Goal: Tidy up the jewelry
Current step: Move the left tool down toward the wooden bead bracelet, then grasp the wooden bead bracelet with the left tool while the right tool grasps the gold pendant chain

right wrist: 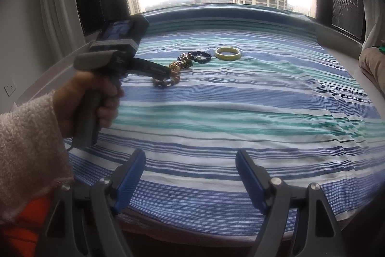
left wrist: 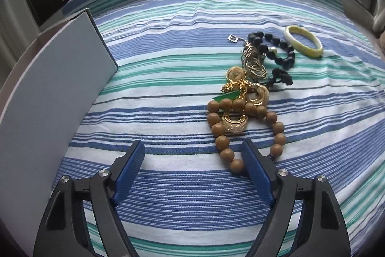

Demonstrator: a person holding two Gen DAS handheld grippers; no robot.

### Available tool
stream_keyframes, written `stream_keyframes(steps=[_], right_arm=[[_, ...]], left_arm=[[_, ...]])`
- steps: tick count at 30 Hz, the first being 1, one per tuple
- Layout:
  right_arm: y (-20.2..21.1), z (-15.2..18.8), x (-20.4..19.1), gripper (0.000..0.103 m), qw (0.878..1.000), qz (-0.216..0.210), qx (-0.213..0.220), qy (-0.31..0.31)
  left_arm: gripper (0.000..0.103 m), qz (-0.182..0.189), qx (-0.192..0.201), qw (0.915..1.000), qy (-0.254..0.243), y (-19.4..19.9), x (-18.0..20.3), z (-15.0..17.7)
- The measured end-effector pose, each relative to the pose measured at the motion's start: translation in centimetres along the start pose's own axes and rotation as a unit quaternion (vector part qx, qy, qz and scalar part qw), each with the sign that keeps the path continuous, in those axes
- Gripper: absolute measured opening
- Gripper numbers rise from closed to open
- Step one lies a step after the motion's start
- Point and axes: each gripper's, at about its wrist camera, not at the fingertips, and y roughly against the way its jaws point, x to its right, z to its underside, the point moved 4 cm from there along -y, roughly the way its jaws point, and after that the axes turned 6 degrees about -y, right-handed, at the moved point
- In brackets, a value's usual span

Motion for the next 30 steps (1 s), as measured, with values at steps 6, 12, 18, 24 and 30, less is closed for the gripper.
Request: stream_keyframes(steps=[6, 12, 18, 24, 30], right_arm=[[-1.2, 0.8, 1.7, 0.079, 0.999, 0.002, -0.020, -0.026], [-1.1, 0.1, 1.7, 0.079, 0.999, -0.002, -0.008, -0.031], [-1.2, 0.2, 1.2, 0.079, 1.000, -0.008, -0.016, -0.023], [-2.4, -4.6, 0.4, 0.079, 0.992, -0.111, -0.054, -0.039], [-11.4, -14.2, -1.0, 0.038, 0.966, -0.200, -0.151, -0.066]], left_arm=[[0.010, 0.040, -0.020, 0.9988, -0.022, 1.3, -0.9, 1.9], [0.009, 0.086, -0.038, 0.9956, -0.001, 3.6, -3.1, 3.9], [0.010, 0.084, -0.049, 0.9951, 0.015, 5.6, -6.7, 6.7], [0.010, 0.083, -0.062, 0.9941, 0.034, 6.2, -9.0, 9.2], [0.012, 0.083, -0.051, 0.9946, 0.036, 5.8, -8.5, 9.1]])
